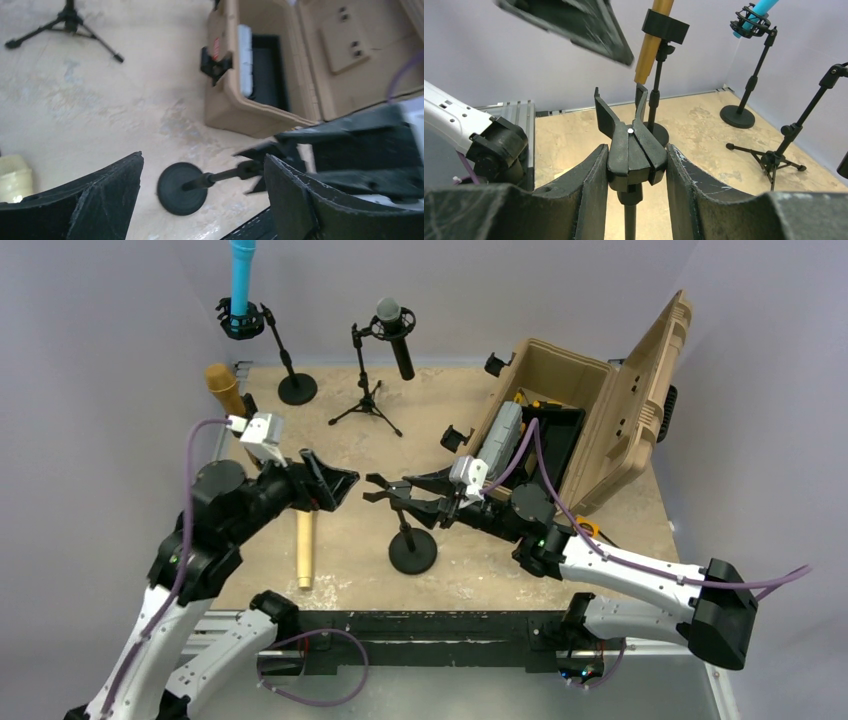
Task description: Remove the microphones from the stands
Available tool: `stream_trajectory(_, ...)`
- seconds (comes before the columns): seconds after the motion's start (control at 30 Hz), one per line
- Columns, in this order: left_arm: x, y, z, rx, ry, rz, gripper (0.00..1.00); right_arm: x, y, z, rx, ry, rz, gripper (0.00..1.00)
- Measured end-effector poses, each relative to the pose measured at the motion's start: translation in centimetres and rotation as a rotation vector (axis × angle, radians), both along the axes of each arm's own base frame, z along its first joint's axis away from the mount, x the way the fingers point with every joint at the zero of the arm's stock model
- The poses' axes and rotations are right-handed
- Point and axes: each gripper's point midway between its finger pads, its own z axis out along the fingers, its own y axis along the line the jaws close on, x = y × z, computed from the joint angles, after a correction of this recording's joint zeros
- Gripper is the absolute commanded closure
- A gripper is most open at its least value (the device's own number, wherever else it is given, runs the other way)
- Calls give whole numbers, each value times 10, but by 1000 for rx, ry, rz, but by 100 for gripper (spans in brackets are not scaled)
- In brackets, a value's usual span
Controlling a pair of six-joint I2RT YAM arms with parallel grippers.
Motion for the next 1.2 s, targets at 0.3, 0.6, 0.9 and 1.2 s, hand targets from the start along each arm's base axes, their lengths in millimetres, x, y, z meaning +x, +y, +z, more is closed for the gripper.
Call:
stream_trajectory(0.3,-42,-29,57,-105,-102,-271,5,0,-1,0,2,15,-4,35)
stream_trajectory(0.6,-42,-67,16,-187,113,-438,3,1,-9,14,35,10,-33,5)
stream_trajectory(0.9,-35,-91,7,-298,209,-514,22,-8,-23,39,94,-27,-32,4)
stream_trajectory(1.2,-30,-95,-3,-307,245,-510,51,-18,-41,68,175,-74,-34,4)
